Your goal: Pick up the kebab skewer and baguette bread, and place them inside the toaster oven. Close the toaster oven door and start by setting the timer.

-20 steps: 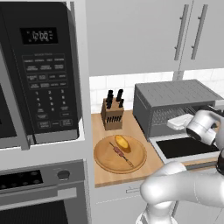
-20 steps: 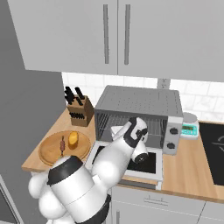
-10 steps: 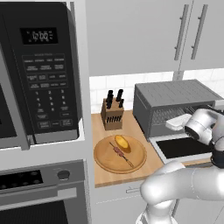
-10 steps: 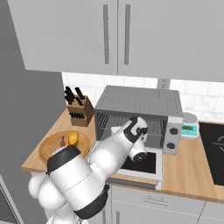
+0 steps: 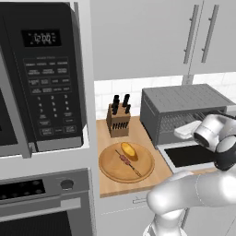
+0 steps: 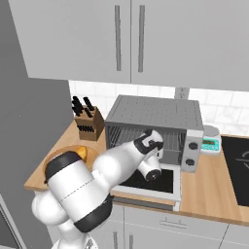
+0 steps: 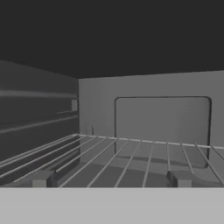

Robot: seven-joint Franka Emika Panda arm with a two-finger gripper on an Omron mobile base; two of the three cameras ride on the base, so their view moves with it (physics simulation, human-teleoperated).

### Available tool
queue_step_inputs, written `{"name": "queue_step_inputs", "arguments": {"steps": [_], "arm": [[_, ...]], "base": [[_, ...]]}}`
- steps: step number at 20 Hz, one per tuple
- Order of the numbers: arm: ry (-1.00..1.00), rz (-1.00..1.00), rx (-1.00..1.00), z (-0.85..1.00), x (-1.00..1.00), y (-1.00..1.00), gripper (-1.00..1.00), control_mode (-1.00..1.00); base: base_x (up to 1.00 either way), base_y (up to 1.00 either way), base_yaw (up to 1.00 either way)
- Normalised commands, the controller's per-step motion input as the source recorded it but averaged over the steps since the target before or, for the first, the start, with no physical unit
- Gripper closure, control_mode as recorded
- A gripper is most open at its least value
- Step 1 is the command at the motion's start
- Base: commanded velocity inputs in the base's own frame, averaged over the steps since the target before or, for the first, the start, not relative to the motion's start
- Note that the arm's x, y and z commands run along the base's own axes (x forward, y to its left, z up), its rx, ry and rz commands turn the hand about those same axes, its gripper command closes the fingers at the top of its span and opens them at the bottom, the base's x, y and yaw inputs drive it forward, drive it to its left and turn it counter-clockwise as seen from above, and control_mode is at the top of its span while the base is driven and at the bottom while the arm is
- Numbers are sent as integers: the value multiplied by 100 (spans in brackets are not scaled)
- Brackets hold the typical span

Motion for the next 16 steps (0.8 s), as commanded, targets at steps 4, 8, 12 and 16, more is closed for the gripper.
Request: {"name": "queue_step_inputs", "arguments": {"steps": [4, 8, 12, 16], "arm": [[0, 0, 0, -61, -48, -23, -100, -100], [2, 0, 0, -50, -55, -29, -100, -100], [6, 0, 0, -47, -63, -31, -100, -100], [11, 0, 0, -42, -64, -29, -100, -100]], "base": [[0, 0, 0], [0, 0, 0], [0, 0, 0], [0, 0, 0]]}}
